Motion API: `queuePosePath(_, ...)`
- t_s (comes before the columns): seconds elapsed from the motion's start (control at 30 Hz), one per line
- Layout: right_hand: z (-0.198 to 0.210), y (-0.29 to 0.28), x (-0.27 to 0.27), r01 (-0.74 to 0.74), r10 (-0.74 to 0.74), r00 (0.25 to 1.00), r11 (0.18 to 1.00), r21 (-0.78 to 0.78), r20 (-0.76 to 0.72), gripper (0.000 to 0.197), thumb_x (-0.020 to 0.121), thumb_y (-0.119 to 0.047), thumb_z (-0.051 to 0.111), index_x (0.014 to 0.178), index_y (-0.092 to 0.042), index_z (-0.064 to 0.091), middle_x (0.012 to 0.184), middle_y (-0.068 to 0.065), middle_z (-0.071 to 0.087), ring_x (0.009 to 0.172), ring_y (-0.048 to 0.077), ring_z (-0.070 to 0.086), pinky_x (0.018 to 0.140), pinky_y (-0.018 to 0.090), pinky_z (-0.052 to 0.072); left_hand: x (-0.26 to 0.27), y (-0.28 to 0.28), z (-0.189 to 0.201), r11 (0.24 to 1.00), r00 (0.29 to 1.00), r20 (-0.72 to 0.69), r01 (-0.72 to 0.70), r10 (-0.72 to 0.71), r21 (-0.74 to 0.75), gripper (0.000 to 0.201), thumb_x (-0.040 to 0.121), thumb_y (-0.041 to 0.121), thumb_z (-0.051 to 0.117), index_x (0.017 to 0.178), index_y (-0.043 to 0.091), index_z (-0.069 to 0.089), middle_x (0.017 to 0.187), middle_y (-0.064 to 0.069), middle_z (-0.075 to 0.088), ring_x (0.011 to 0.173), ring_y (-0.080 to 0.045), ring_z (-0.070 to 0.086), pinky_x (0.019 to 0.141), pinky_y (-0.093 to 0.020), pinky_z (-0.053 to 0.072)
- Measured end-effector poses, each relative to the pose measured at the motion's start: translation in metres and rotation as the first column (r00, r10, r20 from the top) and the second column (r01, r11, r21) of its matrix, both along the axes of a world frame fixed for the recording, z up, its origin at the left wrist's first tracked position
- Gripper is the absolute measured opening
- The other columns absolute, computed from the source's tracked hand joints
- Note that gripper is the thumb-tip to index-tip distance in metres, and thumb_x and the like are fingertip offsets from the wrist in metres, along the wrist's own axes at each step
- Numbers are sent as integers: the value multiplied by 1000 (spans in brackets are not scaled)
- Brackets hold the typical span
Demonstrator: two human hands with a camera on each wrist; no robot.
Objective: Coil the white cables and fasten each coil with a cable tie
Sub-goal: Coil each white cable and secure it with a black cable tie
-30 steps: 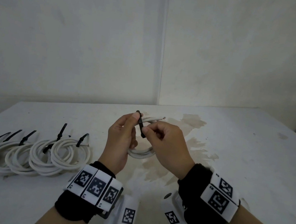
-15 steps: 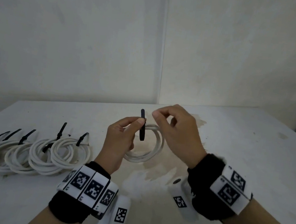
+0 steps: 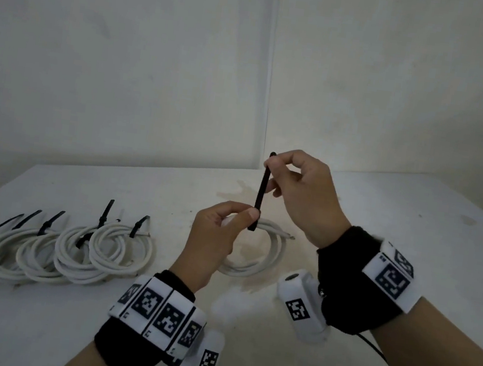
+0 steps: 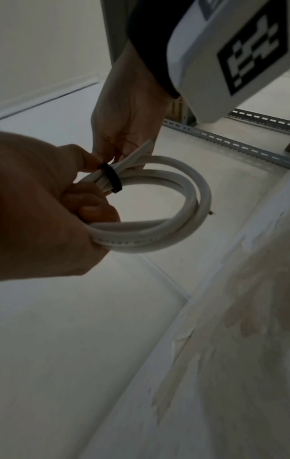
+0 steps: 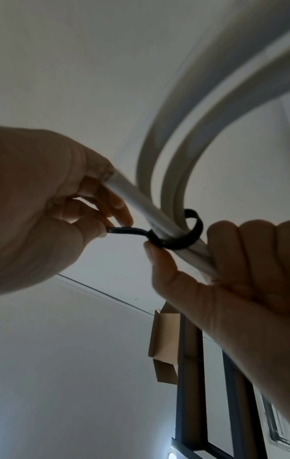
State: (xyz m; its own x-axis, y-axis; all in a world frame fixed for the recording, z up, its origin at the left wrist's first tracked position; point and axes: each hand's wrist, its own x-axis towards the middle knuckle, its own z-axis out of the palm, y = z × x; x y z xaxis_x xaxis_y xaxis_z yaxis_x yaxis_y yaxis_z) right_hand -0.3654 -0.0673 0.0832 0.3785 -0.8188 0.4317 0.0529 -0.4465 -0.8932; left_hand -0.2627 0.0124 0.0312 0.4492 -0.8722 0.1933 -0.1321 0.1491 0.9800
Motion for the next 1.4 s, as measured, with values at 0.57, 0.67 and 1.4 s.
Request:
queuePosePath(0.57, -12, 6, 1, 39, -42, 999, 993, -114, -21, 30, 90, -5, 53, 65, -19, 43, 59, 0, 54, 41, 2, 49, 47, 13, 41, -10, -4, 4, 998, 993, 112, 26, -19, -61, 22, 87, 18, 61, 64, 19, 63, 47, 19, 57, 43, 4, 46, 47, -7, 34)
queuePosePath(0.67, -13, 6, 2, 41, -45, 998, 994, -100, -35, 31, 89, -5, 54, 64, -19, 44, 57, -2, 54, 38, 3, 49, 43, 13, 40, -7, -2, 2, 998, 991, 129, 25, -19, -51, 21, 86, 17, 62, 65, 18, 63, 52, 18, 60, 47, 5, 49, 47, -6, 34)
queuePosePath(1.4, -46, 8, 27, -193, 224, 956, 966, 171, -191, 41, 99, -30, 32, 98, 2, 57, 63, -1, 38, 52, 11, 33, 53, 26, 31, 57, 19, 10, 988, 997, -8, 82, -82, 127, 15, 94, 17, 47, 97, 21, 61, 81, 2, 64, 71, -6, 63, 68, -20, 52)
